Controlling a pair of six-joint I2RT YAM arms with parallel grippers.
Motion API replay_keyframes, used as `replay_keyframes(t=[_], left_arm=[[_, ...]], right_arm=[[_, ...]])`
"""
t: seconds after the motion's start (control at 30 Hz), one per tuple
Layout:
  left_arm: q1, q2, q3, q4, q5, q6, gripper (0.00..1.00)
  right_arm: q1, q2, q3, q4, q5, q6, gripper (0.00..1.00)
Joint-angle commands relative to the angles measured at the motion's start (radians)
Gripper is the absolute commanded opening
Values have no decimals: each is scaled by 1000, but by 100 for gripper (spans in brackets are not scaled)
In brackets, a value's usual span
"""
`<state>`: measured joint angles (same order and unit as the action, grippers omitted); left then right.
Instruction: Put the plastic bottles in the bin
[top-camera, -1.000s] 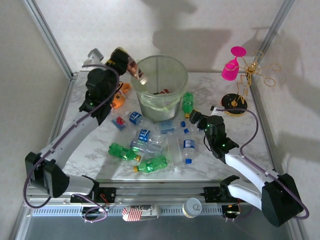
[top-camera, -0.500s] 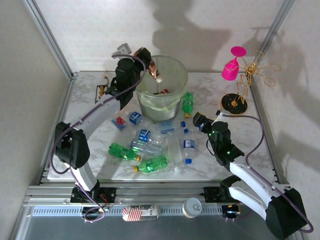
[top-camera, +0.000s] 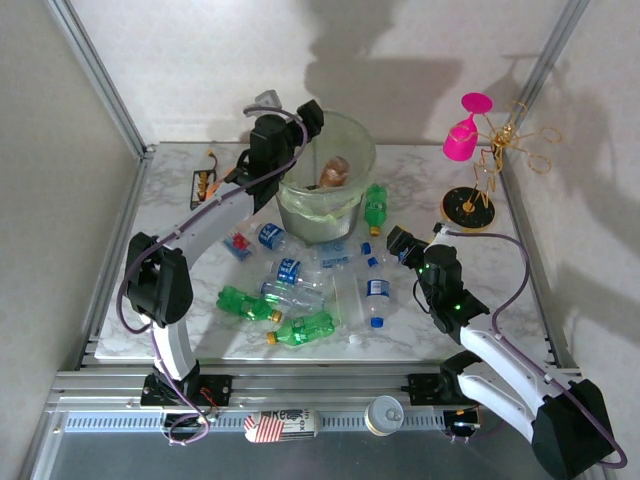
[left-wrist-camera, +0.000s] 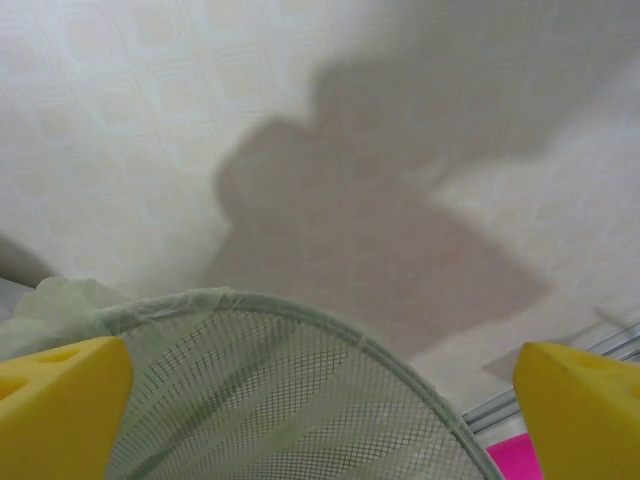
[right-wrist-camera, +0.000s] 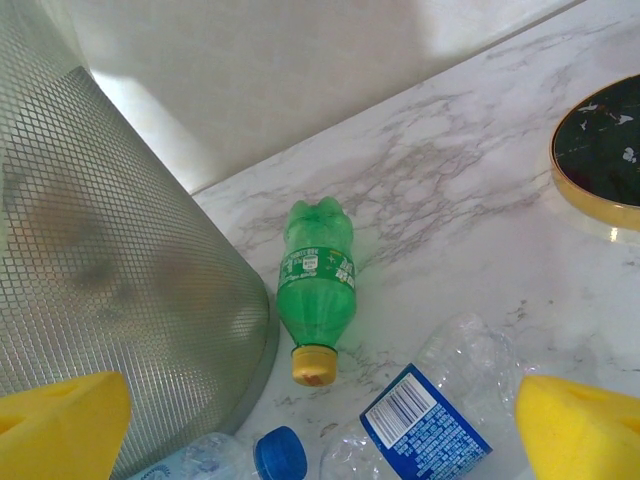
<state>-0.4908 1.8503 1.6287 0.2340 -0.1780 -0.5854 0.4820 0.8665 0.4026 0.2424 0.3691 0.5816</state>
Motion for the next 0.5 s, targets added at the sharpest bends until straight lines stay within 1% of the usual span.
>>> replay_keyframes(t=[0.0,0.13,0.3,0.47], left_arm=[[-10,-73,-14,25,22,21,98],[-17,-169,-111,87,37,21,98],[-28,-320,-272,206,48,28,98],[-38,-493,-473,269,1,53,99]], right_arm=[[-8,11,-2,8,-2,15,99],[-9,42,10,17,-10,13,99],[-13,113,45,27,-30,3,99],[-50,198,90,65,-100,-13,99]])
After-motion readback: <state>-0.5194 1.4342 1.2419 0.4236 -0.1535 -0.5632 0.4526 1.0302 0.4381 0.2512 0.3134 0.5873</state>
